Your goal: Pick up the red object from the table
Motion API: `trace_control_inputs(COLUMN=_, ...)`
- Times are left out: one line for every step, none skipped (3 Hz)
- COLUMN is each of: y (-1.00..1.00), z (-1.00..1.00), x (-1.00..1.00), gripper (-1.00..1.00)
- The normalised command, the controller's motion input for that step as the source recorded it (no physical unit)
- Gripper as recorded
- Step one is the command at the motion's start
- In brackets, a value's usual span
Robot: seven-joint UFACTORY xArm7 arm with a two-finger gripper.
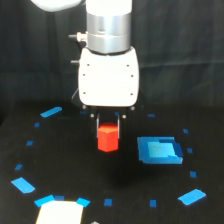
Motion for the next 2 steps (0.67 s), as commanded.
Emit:
trace_control_inputs(y=0.54, z=0.25, x=0.05, gripper=-1.00)
trace_control_inputs(y=0.90, z=0.00, x=0.02, gripper=-1.00)
